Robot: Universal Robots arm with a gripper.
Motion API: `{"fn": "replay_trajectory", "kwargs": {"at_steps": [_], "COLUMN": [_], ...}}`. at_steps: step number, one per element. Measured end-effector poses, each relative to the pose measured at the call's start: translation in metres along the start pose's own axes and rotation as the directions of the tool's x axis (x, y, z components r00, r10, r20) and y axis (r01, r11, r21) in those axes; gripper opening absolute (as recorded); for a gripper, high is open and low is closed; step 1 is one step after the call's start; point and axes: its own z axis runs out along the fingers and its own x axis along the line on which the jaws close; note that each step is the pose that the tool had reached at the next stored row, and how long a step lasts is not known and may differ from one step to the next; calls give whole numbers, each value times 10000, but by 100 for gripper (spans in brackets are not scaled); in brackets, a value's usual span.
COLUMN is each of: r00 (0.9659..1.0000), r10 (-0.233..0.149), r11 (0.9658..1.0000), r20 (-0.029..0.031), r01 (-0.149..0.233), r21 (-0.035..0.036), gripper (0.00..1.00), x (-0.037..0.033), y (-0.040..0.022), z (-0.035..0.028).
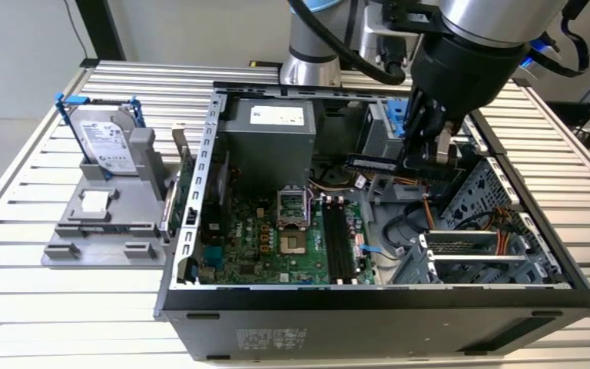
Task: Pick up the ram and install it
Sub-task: 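Pick up the ram and move it above insertion slot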
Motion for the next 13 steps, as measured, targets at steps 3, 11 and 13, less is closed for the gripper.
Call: {"fn": "replay_trajectory", "kwargs": {"at_steps": [3,11,13], "r00": [9994,9969,9968], "r10": [359,792,805], "r11": [9994,9968,9967], "r20": [5,14,14], "r01": [-359,-792,-805], "r21": [29,66,67], "gripper": [0,0,0], "x": [0,0,0], "y": [0,0,0], "z": [0,0,0]}}
